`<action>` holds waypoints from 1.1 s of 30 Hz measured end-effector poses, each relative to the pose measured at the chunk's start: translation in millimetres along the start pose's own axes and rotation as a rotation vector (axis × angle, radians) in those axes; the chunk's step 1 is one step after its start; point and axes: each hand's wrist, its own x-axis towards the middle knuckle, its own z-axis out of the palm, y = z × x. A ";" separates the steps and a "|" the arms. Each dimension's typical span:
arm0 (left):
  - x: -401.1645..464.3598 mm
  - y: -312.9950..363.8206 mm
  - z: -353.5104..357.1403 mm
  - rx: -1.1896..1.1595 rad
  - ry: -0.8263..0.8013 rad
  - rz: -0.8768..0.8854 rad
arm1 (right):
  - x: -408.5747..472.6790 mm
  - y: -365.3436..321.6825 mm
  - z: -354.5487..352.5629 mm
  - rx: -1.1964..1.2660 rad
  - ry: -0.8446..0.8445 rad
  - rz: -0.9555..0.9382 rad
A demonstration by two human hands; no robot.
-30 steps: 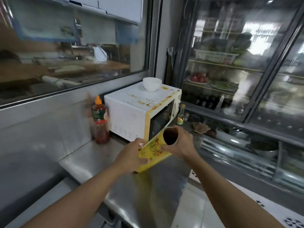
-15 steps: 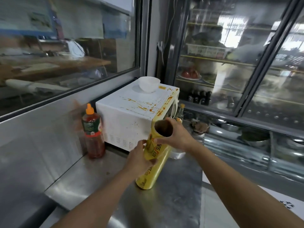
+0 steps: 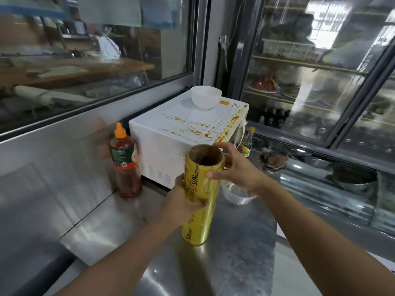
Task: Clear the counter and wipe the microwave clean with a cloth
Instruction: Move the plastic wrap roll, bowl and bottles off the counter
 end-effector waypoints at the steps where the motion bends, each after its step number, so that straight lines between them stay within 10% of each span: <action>1: 0.4 -0.5 3.2 -0.019 0.020 -0.010 | 1.1 1.8 -0.2 0.010 -0.005 -0.011; 33: -17.3 -33.7 -174.6 0.069 0.425 -0.036 | 95.1 -96.7 143.9 0.002 -0.192 -0.261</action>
